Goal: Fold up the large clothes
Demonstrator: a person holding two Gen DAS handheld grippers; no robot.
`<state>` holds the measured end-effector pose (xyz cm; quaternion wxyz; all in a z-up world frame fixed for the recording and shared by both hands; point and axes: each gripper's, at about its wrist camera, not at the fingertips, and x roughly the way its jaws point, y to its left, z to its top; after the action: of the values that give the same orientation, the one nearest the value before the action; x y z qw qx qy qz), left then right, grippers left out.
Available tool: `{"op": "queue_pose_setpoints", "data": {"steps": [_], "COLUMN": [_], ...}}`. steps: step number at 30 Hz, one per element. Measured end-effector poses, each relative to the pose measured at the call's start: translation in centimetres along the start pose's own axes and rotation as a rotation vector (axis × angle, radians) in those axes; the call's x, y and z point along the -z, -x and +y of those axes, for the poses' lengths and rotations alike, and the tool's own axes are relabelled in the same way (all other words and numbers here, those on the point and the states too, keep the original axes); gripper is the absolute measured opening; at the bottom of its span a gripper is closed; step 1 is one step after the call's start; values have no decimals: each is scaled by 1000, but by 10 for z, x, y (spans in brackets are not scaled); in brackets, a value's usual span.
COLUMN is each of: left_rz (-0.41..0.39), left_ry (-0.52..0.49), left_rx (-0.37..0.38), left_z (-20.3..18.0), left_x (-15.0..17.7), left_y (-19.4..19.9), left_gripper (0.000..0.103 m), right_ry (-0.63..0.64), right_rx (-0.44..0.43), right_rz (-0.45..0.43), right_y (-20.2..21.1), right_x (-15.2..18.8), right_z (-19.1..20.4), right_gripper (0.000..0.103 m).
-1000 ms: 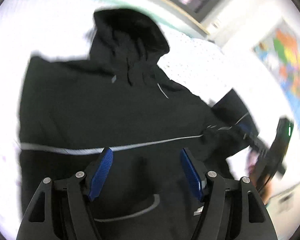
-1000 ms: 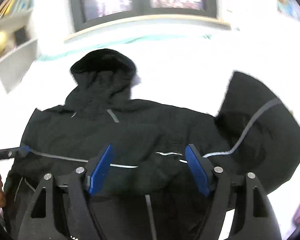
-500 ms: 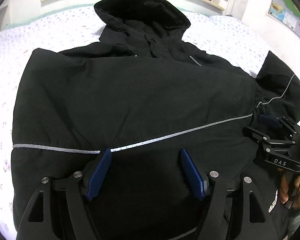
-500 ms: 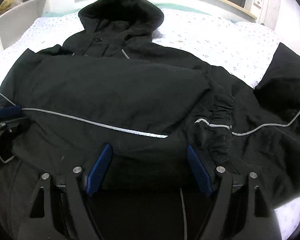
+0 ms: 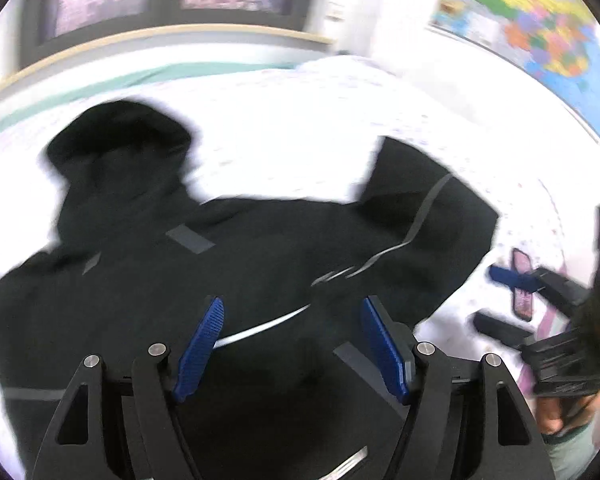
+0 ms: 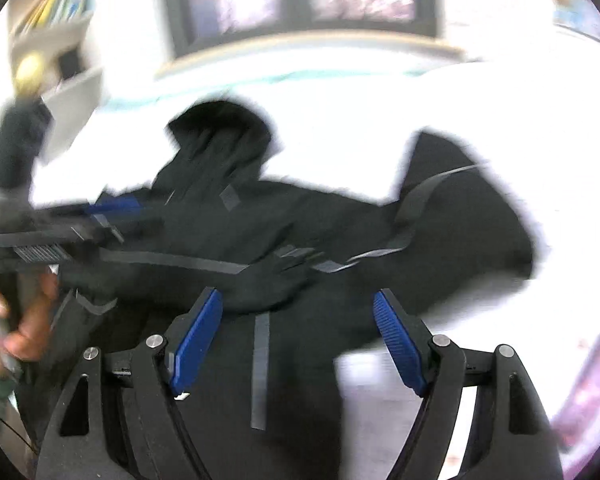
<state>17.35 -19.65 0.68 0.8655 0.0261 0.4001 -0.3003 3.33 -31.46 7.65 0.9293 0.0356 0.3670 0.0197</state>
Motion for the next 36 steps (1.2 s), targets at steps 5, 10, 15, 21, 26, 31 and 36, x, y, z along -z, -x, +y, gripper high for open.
{"op": "queue_pose_setpoints", "data": {"steps": [5,10,15,21,26,31,36], "left_rz": [75,167,101,60,48,39,25], "left_ry": [40,47,22,-29,-35,-36,-19], "left_rx": [88,38,39,-7,-14,-17,7], "left_z": [-34,-27,-29,-39,-43,-52,-52], "left_x": [-15,23,31,39,42,49,49], "left_y": [-92,-177,-170,-168,-166,-160,-155], "left_gripper": [72,73,73,74,75,75,75], "right_ry": [-206,-390,-608,-873,-660,-590,-548], "right_rx": [97,150,87,-93,69,117,388], "right_rz": [-118,-55,37,107,105,59,-87], "right_y": [51,17,-60,-154,-161,-136,-53], "right_x": [-26,-35,-14,33,12,3,-4], "right_z": [-109,-207,-282,-320,-291,-286,-305], "right_gripper": [82,82,82,93,54,22,20]}}
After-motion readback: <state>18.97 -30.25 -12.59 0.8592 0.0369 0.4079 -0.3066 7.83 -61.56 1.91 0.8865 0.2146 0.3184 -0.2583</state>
